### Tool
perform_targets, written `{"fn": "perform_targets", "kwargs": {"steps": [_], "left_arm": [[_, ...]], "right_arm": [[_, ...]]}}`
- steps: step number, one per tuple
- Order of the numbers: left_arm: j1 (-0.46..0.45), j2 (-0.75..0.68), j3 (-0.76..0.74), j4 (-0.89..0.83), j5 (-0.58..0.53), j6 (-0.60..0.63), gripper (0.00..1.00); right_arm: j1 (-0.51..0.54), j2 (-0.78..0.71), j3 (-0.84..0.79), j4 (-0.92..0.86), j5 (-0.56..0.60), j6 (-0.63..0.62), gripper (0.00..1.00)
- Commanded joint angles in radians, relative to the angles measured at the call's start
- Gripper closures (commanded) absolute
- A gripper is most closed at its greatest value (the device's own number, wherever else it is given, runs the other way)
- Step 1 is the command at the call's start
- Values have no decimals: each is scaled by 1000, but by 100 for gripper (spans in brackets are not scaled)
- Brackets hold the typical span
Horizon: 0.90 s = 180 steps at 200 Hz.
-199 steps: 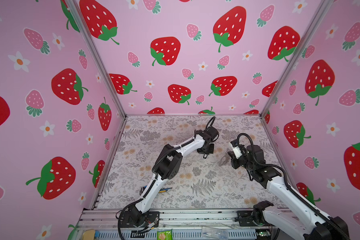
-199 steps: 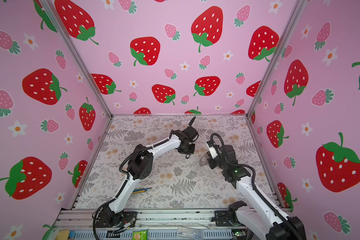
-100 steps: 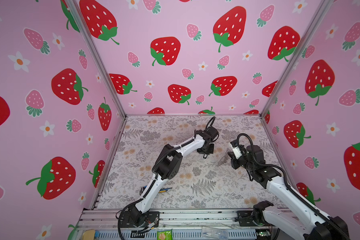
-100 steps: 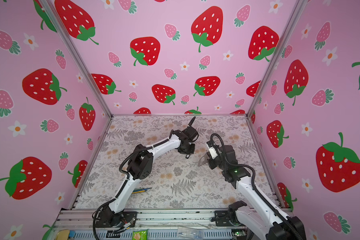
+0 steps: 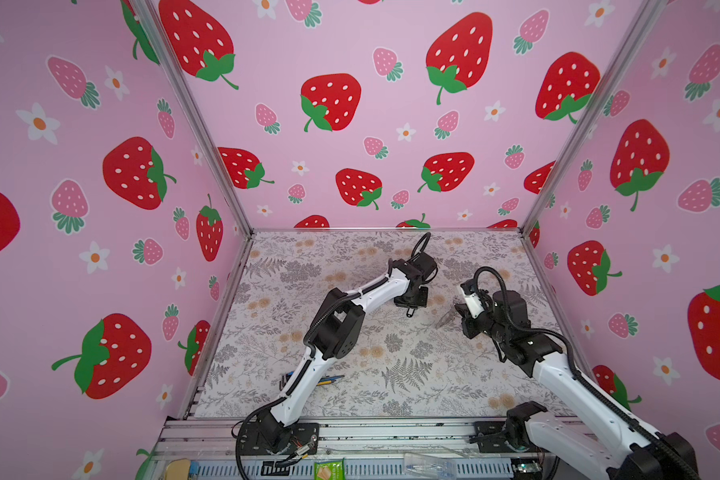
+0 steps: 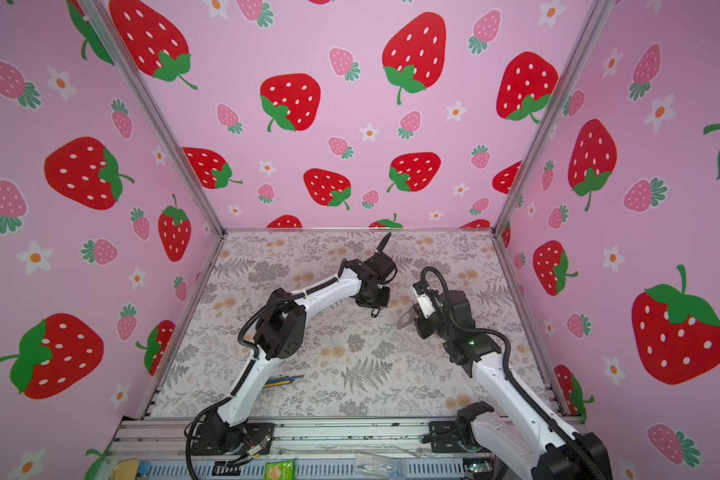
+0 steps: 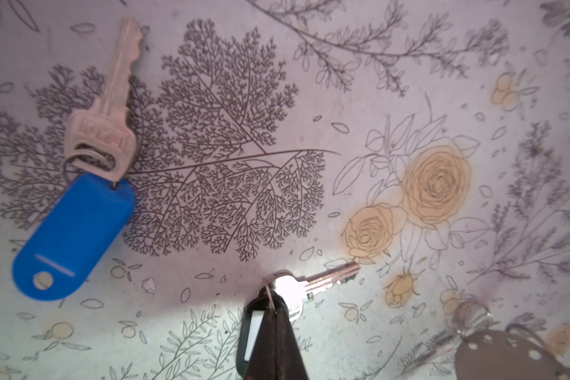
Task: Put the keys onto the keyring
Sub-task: 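Lift the key with the left gripper toward the plate's split ring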
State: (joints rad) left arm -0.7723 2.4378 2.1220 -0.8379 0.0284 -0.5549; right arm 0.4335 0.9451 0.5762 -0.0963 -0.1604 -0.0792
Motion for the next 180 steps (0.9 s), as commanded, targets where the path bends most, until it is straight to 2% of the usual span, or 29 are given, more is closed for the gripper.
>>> {"fn": "perform_targets", "kwargs": {"steps": [1, 93, 180], "left_arm": [[7, -20, -31, 11, 0, -18, 100], [10, -124, -159, 93, -33, -28, 100], [10, -128, -163, 79, -58, -35, 100]], "right_arm": [[-6, 1, -7, 26, -13, 7, 98], [-6, 1, -11, 28, -18, 15, 98], [-6, 16, -12, 35, -24, 18, 99]]}}
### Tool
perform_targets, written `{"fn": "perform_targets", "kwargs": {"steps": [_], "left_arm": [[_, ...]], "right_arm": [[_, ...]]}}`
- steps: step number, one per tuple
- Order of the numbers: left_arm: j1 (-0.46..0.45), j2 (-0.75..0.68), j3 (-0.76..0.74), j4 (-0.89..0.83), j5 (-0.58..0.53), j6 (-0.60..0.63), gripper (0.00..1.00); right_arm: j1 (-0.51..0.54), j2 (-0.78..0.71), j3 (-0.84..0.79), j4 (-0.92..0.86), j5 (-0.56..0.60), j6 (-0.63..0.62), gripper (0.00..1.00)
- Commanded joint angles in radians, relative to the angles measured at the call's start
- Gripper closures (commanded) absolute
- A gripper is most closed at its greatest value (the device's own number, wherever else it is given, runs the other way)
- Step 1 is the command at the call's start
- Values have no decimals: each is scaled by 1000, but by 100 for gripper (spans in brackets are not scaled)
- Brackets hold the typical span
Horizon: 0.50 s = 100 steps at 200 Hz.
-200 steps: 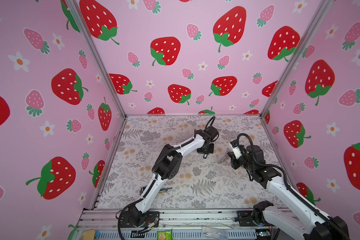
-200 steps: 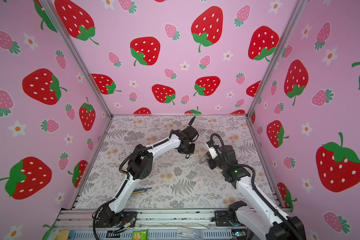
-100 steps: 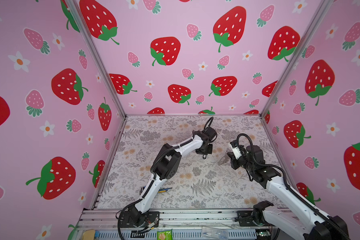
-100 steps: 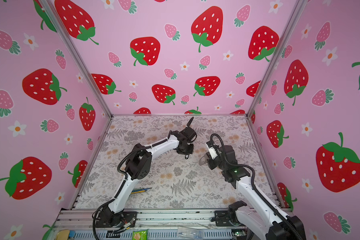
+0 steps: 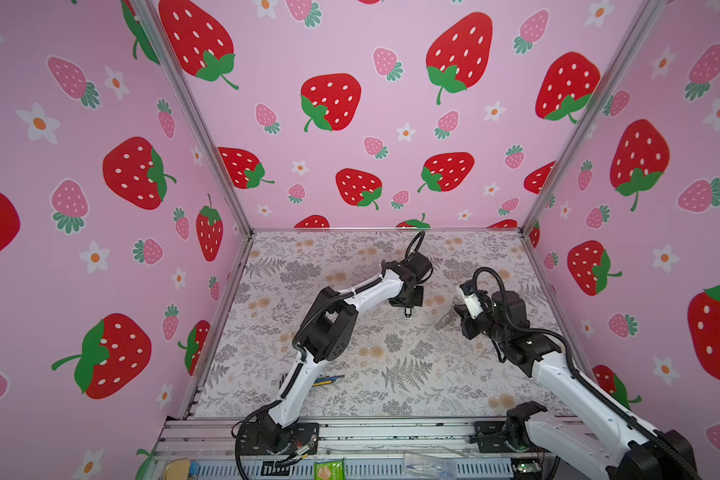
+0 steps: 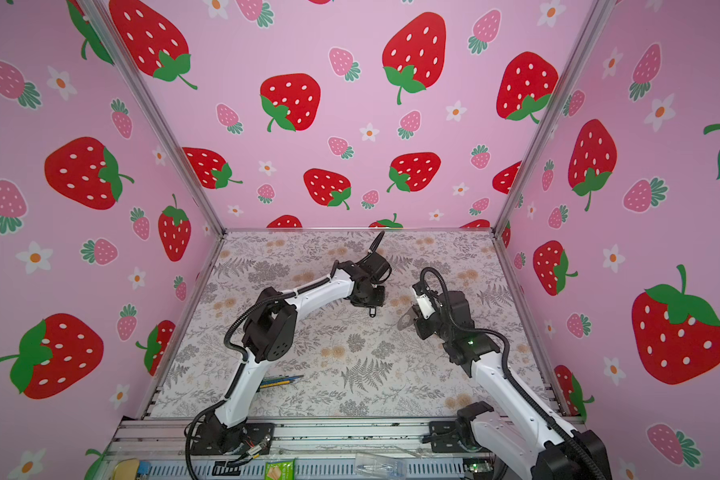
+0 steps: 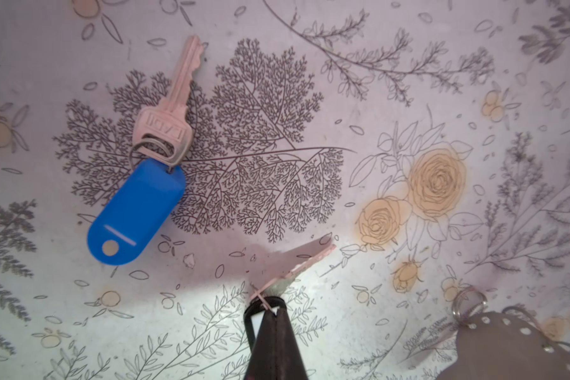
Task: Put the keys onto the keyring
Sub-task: 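Lift the key with the left gripper toward the plate's split ring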
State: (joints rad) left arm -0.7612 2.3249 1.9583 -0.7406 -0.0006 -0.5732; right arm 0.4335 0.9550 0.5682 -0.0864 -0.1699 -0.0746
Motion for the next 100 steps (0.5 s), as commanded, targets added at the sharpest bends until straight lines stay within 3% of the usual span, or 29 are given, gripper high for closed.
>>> {"fn": "perform_targets", "kwargs": {"steps": [1, 53, 100], "left_arm": [[-1, -15, 1, -19, -29, -16, 100], [10, -54, 0, -21, -15, 59, 100], [38, -256, -202, 170, 193, 373, 100]], "right_arm": [[-6, 6, -5, 25, -15, 13, 99], [-5, 3, -4, 23, -9, 8, 99], [-5, 5, 10, 14, -16, -5, 99]]}}
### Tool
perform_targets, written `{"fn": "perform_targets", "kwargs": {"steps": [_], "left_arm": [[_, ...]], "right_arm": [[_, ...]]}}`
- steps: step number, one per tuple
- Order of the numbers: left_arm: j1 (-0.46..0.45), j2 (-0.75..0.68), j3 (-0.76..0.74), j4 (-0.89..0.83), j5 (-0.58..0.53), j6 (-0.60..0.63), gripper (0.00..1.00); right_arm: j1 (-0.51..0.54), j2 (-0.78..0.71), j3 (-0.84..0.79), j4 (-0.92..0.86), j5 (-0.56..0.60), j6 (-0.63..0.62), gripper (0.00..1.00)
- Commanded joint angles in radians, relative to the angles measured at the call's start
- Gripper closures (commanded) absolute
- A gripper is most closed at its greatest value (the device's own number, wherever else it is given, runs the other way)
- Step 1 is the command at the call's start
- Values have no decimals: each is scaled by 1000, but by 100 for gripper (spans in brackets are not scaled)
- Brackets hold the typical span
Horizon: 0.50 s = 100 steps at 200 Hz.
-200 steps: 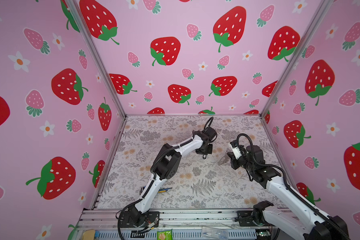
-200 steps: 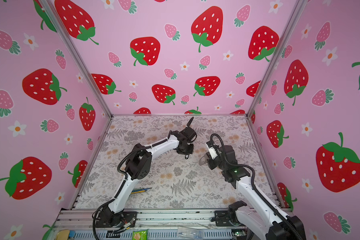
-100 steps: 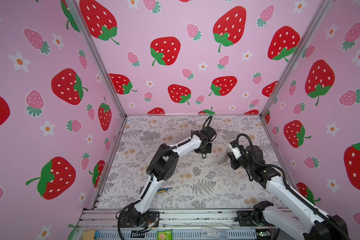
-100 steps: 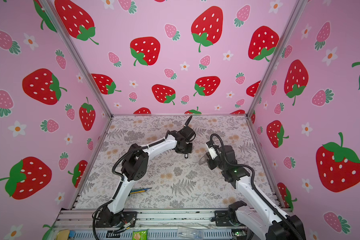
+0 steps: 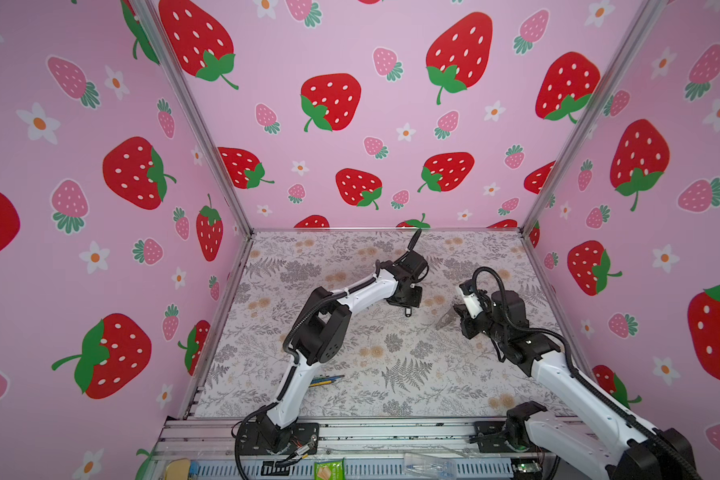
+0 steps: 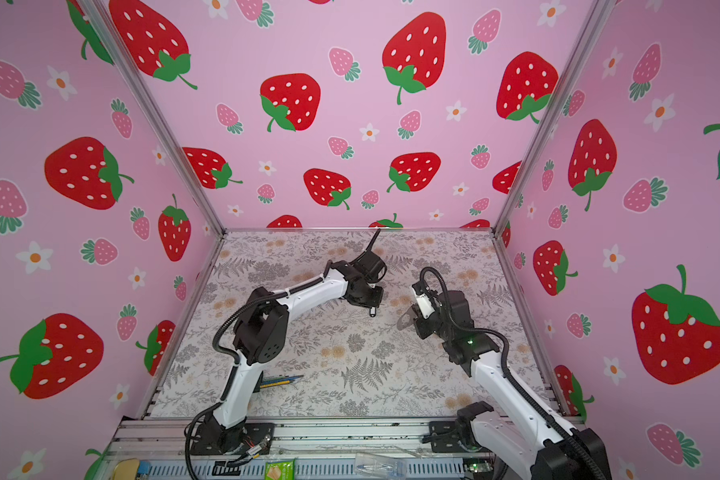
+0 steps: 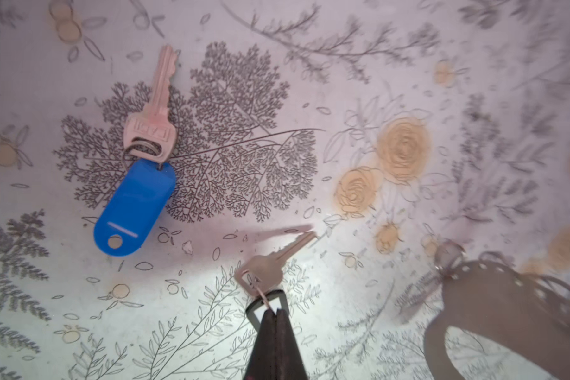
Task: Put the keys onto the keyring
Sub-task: 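Lift the key with the left gripper toward the plate's split ring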
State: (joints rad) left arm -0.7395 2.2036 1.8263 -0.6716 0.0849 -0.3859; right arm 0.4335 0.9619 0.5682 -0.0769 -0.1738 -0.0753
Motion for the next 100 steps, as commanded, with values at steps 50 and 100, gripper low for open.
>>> {"fn": "perform_targets", "kwargs": {"steps": [50, 100], "left_arm": [[54, -288, -237, 196, 279, 442, 100], [66, -424, -408, 250, 439, 694, 100]], "right_arm": [[-5, 12, 25, -1, -23, -7, 99], [-6, 49, 57, -18, -96, -41, 99]]}}
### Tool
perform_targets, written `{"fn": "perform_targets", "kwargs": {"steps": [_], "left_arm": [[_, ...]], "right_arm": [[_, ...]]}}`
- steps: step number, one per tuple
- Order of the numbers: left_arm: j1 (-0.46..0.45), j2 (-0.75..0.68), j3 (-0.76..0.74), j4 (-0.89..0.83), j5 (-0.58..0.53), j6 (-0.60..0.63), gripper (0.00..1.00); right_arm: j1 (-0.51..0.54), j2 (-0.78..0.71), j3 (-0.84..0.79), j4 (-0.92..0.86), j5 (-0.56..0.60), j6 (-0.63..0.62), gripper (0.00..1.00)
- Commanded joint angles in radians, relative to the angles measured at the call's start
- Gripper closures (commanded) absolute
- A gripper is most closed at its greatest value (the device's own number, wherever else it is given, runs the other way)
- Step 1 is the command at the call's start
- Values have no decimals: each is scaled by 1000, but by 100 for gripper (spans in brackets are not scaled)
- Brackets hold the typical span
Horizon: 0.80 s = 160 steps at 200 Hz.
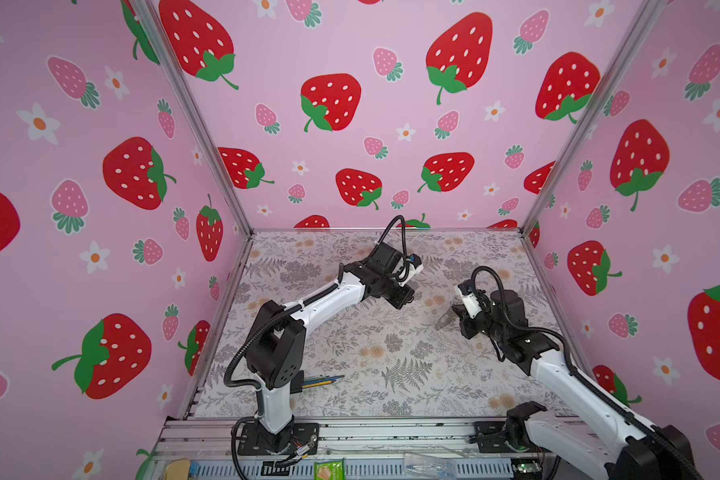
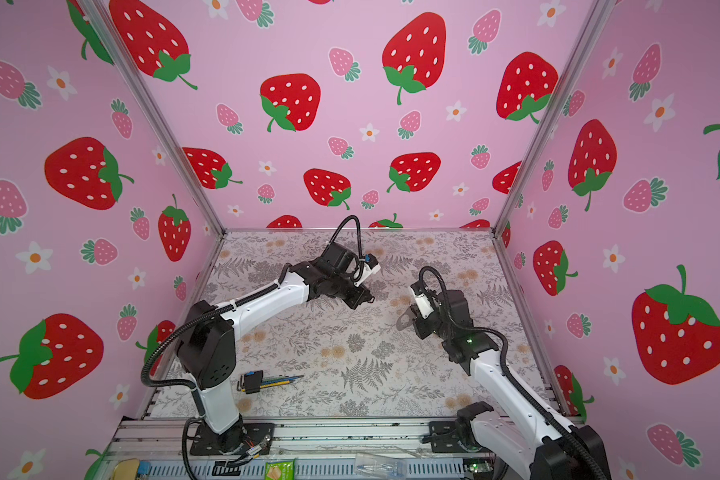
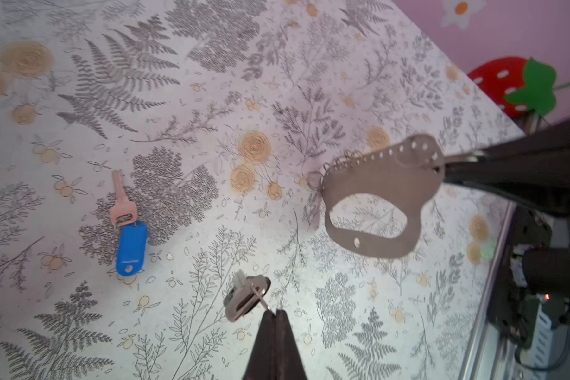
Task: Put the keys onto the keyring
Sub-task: 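Lift the key with the left gripper toward the plate's split ring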
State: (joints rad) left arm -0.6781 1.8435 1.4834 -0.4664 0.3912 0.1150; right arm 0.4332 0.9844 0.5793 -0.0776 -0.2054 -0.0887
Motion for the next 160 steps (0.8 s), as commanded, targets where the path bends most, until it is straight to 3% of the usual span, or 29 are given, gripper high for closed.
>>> {"fn": "perform_targets", "kwargs": {"steps": [1, 64, 132, 160], "left_arm": [[5, -65, -68, 46, 137, 197, 100], [20, -235, -296, 250, 298, 420, 100], [21, -288, -354, 287, 294, 534, 100], [20, -286, -362, 287, 273, 546, 100]], "right_arm": [[-5, 28, 48, -17, -66, -28, 98], [-4, 63, 66, -33, -226, -89, 99], [-1, 75, 83, -7, -327, -147, 99], [7, 76, 78, 18, -306, -164, 99]]}}
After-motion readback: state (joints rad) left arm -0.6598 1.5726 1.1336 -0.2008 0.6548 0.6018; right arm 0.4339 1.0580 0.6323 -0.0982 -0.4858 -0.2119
